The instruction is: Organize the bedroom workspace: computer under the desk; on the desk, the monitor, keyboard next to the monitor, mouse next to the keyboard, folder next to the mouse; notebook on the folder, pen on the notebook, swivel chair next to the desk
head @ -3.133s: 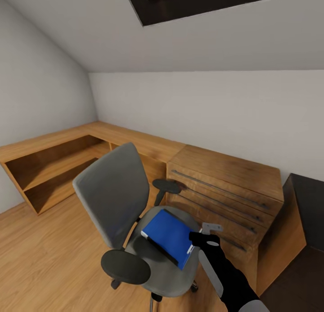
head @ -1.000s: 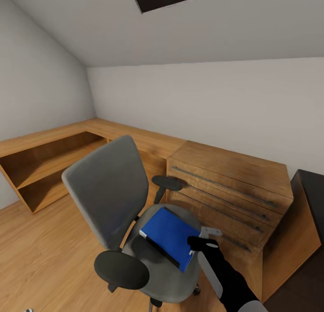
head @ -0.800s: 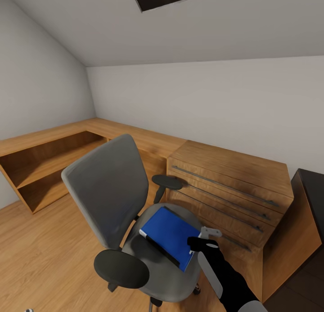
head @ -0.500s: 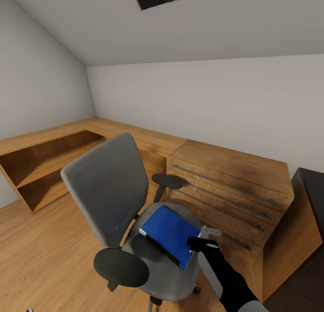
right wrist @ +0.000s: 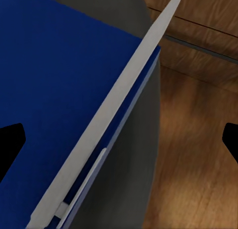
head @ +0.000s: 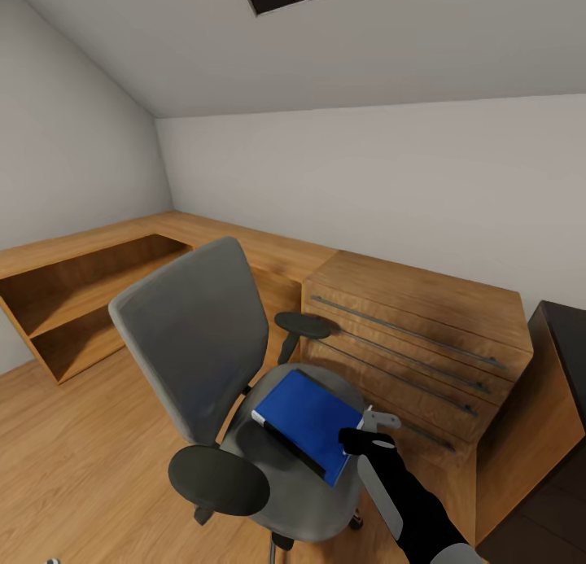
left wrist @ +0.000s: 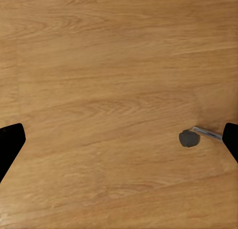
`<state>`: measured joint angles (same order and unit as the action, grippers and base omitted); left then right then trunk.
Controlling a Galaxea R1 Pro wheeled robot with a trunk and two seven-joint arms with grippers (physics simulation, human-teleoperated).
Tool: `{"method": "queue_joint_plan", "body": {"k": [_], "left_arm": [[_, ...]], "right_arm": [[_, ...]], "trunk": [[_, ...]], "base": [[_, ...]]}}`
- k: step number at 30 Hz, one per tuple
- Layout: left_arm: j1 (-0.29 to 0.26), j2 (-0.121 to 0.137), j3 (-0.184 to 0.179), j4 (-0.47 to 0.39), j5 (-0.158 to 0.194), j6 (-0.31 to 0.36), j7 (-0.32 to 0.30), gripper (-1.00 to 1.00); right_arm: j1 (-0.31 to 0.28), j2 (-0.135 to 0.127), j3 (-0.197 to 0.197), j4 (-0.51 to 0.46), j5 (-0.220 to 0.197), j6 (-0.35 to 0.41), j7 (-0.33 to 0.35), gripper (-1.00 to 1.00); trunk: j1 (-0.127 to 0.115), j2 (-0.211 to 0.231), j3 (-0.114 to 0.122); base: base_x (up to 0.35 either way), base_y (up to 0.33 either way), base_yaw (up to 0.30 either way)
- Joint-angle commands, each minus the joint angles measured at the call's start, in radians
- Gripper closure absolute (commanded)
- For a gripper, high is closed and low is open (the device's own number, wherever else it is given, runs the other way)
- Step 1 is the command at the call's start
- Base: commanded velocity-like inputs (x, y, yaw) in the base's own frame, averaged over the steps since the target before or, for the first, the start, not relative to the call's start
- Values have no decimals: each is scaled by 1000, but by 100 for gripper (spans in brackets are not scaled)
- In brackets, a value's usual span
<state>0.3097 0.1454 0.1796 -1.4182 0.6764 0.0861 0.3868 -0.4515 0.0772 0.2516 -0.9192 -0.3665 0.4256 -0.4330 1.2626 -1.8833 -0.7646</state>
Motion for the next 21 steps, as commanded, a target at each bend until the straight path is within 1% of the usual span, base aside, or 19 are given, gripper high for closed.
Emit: {"method": "queue_joint_plan", "body": {"k": [1, 8, 10, 21], "left_arm": [[0, 0, 0, -2, 5, 4, 4, -100], [0, 0, 0, -2, 5, 4, 4, -100], [0, 0, 0, -2, 5, 4, 4, -100], [0, 0, -1, -2, 6, 4, 4, -100]], "right_arm": [[-1, -1, 3, -1, -9, 2, -9, -100], [-1, -1, 3, -1, -8, 2, -9, -100], [-1, -1, 3, -1, -8, 2, -9, -100], [-1, -1, 3, -1, -9, 2, -10, -100]], "trunk": [[0, 0, -1], [0, 0, -1], [8, -14, -7], [8, -14, -7]], "base": [[0, 0, 0], [0, 0, 0], [0, 0, 0], [0, 0, 0]]}}
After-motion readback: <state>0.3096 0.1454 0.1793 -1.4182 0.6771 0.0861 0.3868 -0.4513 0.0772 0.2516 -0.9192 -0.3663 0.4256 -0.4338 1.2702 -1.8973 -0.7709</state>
